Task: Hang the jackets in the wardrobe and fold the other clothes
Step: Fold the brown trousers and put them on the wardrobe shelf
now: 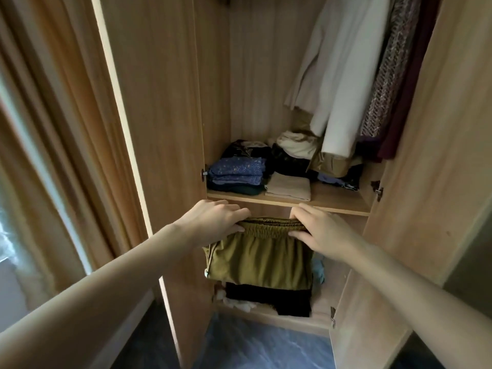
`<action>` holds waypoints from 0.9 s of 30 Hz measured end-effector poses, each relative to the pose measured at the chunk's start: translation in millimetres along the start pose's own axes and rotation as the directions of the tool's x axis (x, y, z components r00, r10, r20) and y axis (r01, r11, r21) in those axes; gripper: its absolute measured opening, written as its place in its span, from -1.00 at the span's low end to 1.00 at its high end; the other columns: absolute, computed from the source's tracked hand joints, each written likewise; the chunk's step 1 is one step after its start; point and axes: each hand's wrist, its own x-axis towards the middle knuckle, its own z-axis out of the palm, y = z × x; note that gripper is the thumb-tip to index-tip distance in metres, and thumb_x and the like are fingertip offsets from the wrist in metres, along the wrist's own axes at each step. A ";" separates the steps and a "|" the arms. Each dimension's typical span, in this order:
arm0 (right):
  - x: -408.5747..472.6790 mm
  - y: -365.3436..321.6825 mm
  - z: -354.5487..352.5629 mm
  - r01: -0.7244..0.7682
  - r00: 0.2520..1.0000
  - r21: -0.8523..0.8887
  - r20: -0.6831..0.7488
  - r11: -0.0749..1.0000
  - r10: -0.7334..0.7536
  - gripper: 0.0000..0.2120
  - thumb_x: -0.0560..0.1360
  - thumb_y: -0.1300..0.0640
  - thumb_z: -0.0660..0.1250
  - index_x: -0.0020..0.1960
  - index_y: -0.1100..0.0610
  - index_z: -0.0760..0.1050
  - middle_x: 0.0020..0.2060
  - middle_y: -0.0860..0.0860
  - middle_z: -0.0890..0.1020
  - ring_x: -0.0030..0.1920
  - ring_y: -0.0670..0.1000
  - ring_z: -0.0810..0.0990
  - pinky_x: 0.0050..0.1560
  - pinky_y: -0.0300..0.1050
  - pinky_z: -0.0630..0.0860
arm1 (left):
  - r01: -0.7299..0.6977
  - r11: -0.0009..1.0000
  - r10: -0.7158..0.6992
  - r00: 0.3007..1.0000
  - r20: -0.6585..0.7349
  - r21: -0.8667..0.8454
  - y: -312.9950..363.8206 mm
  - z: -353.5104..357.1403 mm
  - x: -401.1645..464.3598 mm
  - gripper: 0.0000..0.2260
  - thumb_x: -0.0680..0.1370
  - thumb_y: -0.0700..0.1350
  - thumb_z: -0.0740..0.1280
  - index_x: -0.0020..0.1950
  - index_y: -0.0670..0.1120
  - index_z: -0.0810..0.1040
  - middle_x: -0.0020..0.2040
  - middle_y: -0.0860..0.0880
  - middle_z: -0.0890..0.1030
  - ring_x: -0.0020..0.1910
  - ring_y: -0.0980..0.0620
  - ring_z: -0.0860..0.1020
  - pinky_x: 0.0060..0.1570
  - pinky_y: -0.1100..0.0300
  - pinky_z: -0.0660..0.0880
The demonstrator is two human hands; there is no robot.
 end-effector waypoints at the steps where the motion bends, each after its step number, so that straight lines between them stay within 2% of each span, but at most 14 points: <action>1: 16.7 7.1 0.6 -0.007 1.000 -0.001 0.000 1.000 0.007 -0.78 0.55 -0.13 0.27 0.02 -0.07 0.27 -0.05 -0.19 0.40 -0.13 -0.08 0.44 -0.20 0.01 0.52 | 0.003 1.000 -0.003 1.000 -0.003 -0.007 -14.7 4.5 12.5 -0.70 0.65 0.15 0.08 0.33 0.09 0.33 0.19 0.13 0.51 0.16 0.02 0.51 -0.12 0.13 0.47; 3: 45.2 21.1 5.3 -0.024 1.000 -0.009 0.004 1.000 0.024 -0.77 0.55 -0.13 0.27 0.06 -0.05 0.28 -0.02 -0.16 0.42 -0.12 -0.04 0.47 -0.17 0.04 0.52 | 0.000 1.000 0.000 1.000 0.002 -0.015 -41.5 17.4 37.2 -0.69 0.65 0.16 0.09 0.35 0.10 0.33 0.24 0.14 0.50 0.20 0.04 0.50 -0.12 0.16 0.42; 9: 87.9 68.5 31.0 -0.114 0.988 -0.027 0.103 0.993 0.117 -0.75 0.56 -0.14 0.25 0.11 -0.03 0.30 0.05 -0.16 0.42 -0.08 0.01 0.51 -0.14 0.03 0.50 | -0.063 0.996 0.068 0.993 0.091 -0.063 -80.2 67.3 104.8 -0.67 0.65 0.18 0.07 0.36 0.10 0.31 0.26 0.11 0.49 0.20 0.00 0.48 -0.07 0.05 0.49; 14: 127.8 122.3 42.2 -0.152 0.982 -0.048 0.109 0.987 0.156 -0.78 0.56 -0.13 0.25 0.07 -0.06 0.27 -0.04 -0.20 0.34 -0.11 -0.01 0.50 -0.18 0.03 0.50 | -0.082 0.980 0.097 0.992 0.079 -0.179 -107.3 102.1 169.0 -0.64 0.64 0.17 0.10 0.40 0.09 0.29 0.23 0.09 0.51 0.17 -0.01 0.50 -0.06 -0.02 0.53; 16: 147.0 145.2 46.1 -0.141 0.981 -0.079 0.120 0.987 0.150 -0.78 0.57 -0.11 0.25 0.10 -0.04 0.29 -0.02 -0.19 0.36 -0.07 -0.03 0.49 -0.20 0.00 0.48 | -0.070 0.971 0.100 0.987 0.124 -0.227 -120.1 117.2 197.5 -0.66 0.64 0.17 0.11 0.39 0.11 0.30 0.22 0.09 0.52 0.15 -0.02 0.52 -0.08 -0.05 0.54; 19: 181.4 184.7 53.6 -0.112 0.974 -0.164 0.178 0.980 0.141 -0.76 0.58 -0.08 0.24 0.16 0.00 0.31 0.05 -0.09 0.45 -0.03 -0.01 0.51 -0.19 0.01 0.50 | -0.043 0.960 0.108 0.968 0.225 -0.276 -135.3 138.2 245.6 -0.70 0.64 0.15 0.13 0.35 0.12 0.30 0.18 0.05 0.54 0.11 -0.06 0.53 -0.12 -0.03 0.52; 21: 204.4 211.0 58.1 -0.093 0.966 -0.204 0.219 0.975 0.138 -0.78 0.58 -0.07 0.24 0.13 -0.01 0.29 0.01 -0.06 0.45 -0.07 0.02 0.52 -0.20 0.03 0.52 | -0.033 0.959 0.109 0.960 0.258 -0.281 -145.3 149.9 277.0 -0.67 0.64 0.15 0.14 0.39 0.13 0.29 0.21 0.05 0.54 0.14 -0.05 0.52 -0.13 0.00 0.50; 23: 228.8 238.1 59.1 -0.097 0.950 -0.203 0.272 0.974 0.152 -0.81 0.58 -0.06 0.24 0.06 -0.03 0.27 -0.04 -0.07 0.44 -0.10 0.03 0.53 -0.19 0.05 0.53 | -0.015 0.954 0.100 0.958 0.270 -0.301 -159.8 162.5 307.5 -0.66 0.64 0.15 0.15 0.40 0.14 0.28 0.24 0.06 0.53 0.18 -0.04 0.51 -0.06 -0.02 0.50; 25: 257.3 266.0 56.7 -0.136 0.919 -0.171 0.347 0.976 0.189 -0.81 0.56 -0.06 0.27 0.01 -0.06 0.26 -0.08 -0.08 0.44 -0.10 0.03 0.52 -0.17 0.05 0.53 | 0.021 0.936 0.097 0.944 0.316 -0.351 -177.2 173.2 339.0 -0.65 0.64 0.15 0.15 0.42 0.14 0.28 0.26 0.07 0.52 0.20 -0.03 0.50 0.00 -0.01 0.50; 27: 290.1 291.5 52.8 -0.173 0.868 -0.180 0.437 0.968 0.236 -0.82 0.55 -0.04 0.31 0.00 -0.07 0.29 -0.06 -0.04 0.48 -0.09 0.04 0.50 -0.19 -0.02 0.49 | 0.077 0.879 0.110 0.928 0.357 -0.470 -190.2 184.8 369.2 -0.73 0.64 0.12 0.18 0.34 0.18 0.33 0.20 0.10 0.52 0.14 0.01 0.51 0.03 0.04 0.50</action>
